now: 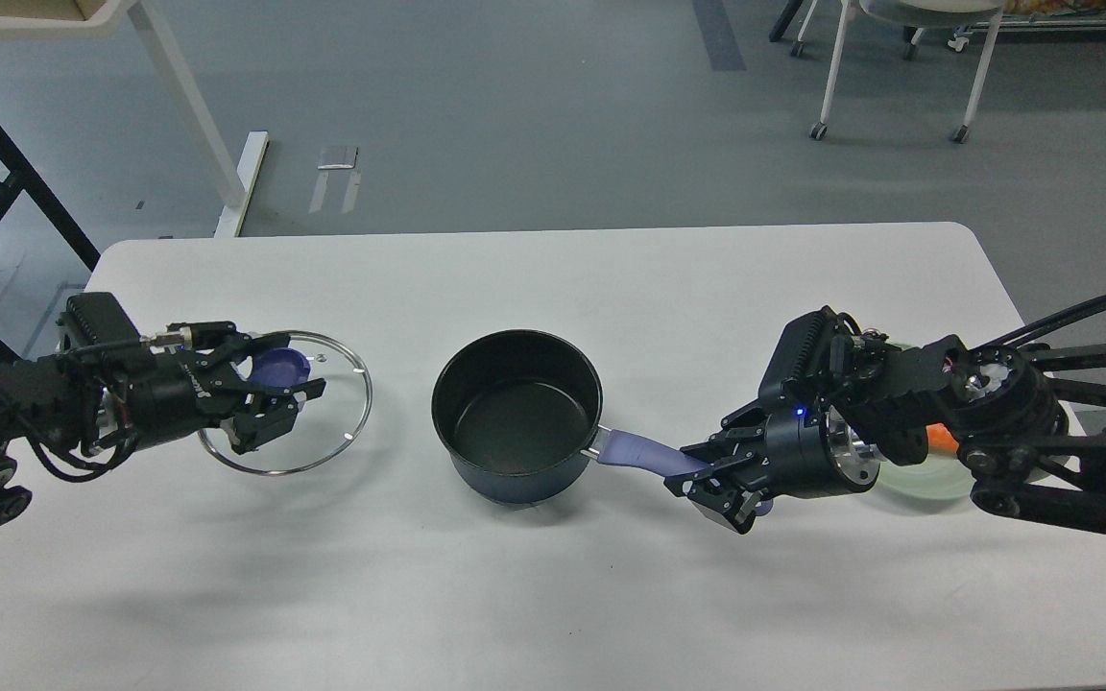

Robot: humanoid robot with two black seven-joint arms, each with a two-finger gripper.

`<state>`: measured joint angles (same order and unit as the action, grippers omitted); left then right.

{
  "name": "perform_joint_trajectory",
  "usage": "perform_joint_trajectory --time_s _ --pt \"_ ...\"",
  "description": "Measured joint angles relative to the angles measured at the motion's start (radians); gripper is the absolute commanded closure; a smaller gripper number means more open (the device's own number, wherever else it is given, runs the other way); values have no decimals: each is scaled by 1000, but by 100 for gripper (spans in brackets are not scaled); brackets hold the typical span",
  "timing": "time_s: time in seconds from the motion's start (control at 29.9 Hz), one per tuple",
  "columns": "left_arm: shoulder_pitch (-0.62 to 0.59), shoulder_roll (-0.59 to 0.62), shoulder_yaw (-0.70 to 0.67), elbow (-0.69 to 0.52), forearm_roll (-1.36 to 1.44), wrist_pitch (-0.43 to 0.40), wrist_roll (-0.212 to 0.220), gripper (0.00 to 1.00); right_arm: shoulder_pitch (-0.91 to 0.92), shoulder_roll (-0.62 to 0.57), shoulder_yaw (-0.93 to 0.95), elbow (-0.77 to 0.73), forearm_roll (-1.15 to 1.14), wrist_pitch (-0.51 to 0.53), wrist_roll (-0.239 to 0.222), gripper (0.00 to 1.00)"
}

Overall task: Open pot lid
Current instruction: 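Carry the glass lid beside the pot and lower it onto the table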

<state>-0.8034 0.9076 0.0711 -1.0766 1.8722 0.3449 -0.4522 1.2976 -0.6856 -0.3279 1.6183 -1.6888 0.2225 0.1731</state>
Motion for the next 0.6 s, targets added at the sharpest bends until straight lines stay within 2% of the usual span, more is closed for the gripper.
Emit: perform_joint_trajectory --time_s 0.13,0.4,0.47,0.5,0.57,0.6 --pt "48 -5 5 68 -35 32 -15 58 0 1 0 0 0 0 0 77" --pt "74 -54 10 160 -69 39 -18 54 -3 2 0 2 0 0 0 77" --pt "75 -61 17 169 -70 39 -19 48 -5 0 0 4 1 0 0 77" --pt "75 -62 21 171 -71 40 -18 40 -6 -1 0 4 1 0 0 77" --pt "75 -64 27 173 -72 41 -18 17 -7 -3 0 4 1 0 0 77" --pt "75 -65 28 173 -72 41 -18 15 -7 -3 0 4 1 0 0 77"
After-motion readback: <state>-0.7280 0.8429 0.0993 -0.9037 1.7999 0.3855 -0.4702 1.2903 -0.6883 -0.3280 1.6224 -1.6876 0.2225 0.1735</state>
